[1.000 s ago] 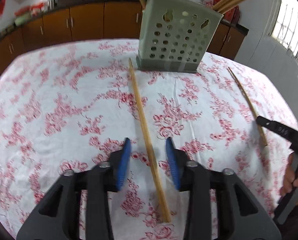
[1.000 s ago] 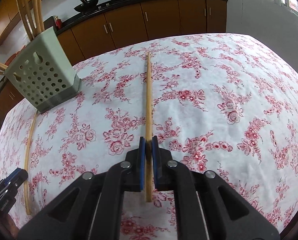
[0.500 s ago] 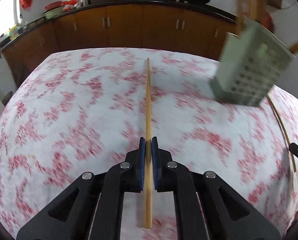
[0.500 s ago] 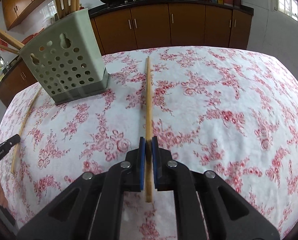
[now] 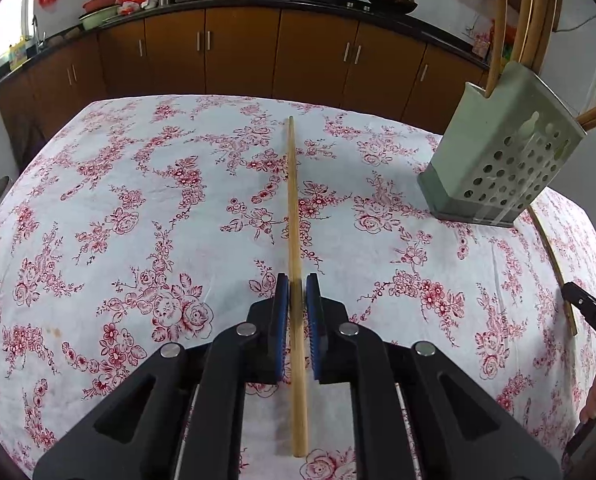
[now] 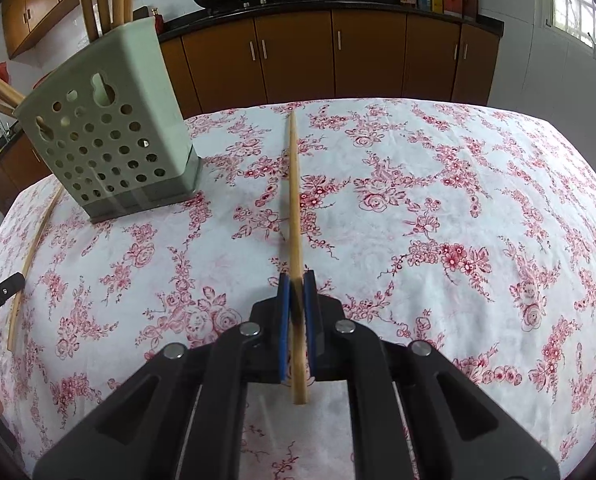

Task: Organize utensils
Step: 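Grasp a loose chopstick with the right tool while the left tool grasps another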

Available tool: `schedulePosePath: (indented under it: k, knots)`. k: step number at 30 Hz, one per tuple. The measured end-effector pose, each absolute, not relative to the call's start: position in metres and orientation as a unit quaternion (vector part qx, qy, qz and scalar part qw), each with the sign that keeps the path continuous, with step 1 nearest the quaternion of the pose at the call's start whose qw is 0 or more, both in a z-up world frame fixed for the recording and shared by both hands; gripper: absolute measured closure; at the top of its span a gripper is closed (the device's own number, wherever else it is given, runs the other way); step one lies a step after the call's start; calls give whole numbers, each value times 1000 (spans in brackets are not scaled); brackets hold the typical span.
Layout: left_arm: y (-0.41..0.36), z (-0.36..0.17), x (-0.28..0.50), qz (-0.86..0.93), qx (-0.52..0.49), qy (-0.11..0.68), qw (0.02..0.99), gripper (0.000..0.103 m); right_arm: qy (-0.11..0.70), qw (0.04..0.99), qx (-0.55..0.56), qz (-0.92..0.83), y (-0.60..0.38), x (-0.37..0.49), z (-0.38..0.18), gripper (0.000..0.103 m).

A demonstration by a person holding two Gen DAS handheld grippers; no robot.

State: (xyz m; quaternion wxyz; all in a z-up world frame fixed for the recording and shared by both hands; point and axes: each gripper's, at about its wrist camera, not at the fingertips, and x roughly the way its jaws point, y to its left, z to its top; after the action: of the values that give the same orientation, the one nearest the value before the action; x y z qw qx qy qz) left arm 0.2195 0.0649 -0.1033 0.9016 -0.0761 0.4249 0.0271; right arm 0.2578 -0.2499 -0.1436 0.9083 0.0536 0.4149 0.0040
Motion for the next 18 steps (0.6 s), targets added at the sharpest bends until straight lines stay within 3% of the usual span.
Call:
schedulePosePath:
  k: [18]
  knots:
    - [67, -103, 221, 23, -90, 424, 901, 92, 415, 907, 65, 9, -251, 260, -144, 94]
